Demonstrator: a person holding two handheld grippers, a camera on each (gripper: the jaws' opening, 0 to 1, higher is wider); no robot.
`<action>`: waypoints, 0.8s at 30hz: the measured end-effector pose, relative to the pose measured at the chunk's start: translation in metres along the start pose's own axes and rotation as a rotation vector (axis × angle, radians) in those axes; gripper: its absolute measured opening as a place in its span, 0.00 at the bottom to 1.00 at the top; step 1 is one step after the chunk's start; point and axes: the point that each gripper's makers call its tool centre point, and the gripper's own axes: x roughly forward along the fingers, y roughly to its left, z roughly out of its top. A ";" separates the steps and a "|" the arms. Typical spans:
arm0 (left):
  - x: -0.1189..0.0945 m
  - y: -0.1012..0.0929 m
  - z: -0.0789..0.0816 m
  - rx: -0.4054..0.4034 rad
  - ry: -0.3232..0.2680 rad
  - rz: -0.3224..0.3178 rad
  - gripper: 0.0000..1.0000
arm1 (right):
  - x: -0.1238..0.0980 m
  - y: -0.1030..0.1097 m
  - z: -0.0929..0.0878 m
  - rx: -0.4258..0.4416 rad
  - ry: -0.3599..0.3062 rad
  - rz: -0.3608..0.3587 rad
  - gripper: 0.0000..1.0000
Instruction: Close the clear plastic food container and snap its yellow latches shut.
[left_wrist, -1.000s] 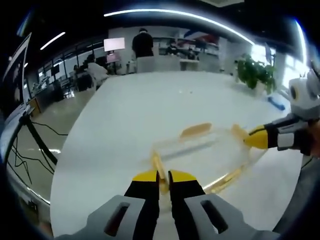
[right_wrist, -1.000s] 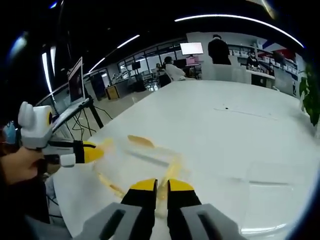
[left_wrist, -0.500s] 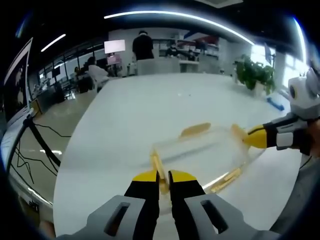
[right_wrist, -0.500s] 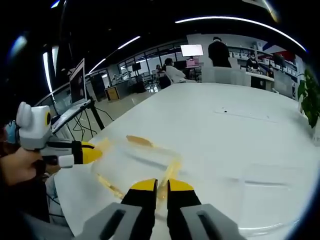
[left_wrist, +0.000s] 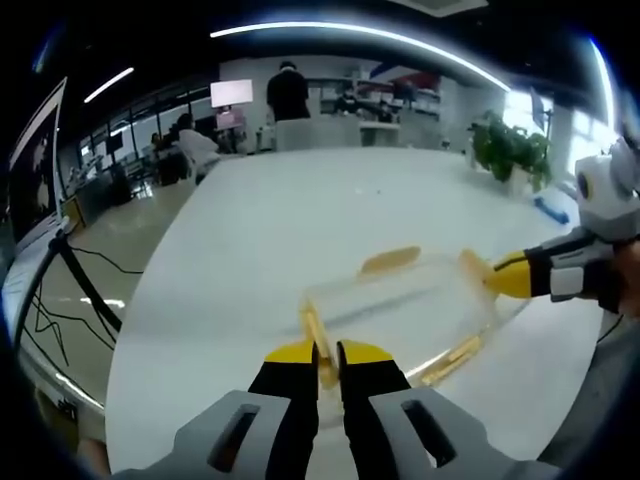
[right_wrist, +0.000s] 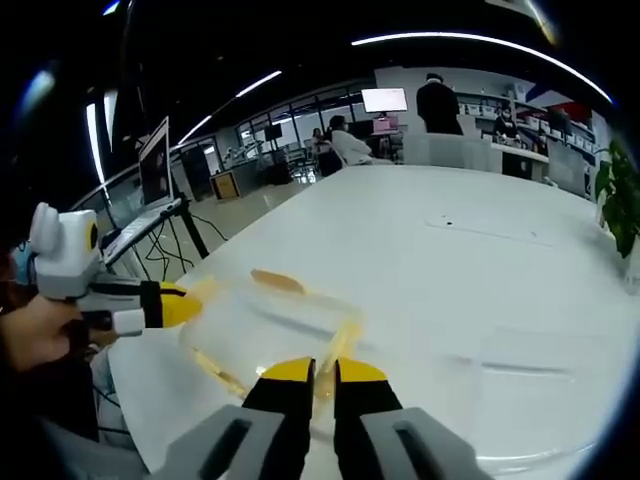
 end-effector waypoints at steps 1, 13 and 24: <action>0.000 0.000 0.000 0.000 0.001 0.001 0.04 | 0.000 0.000 0.000 -0.001 0.000 0.000 0.03; -0.002 -0.005 0.002 0.009 0.005 0.004 0.04 | -0.005 -0.004 0.000 0.005 0.000 0.004 0.03; -0.003 -0.013 0.005 0.029 0.009 0.005 0.05 | -0.010 -0.008 0.002 0.009 -0.008 -0.008 0.02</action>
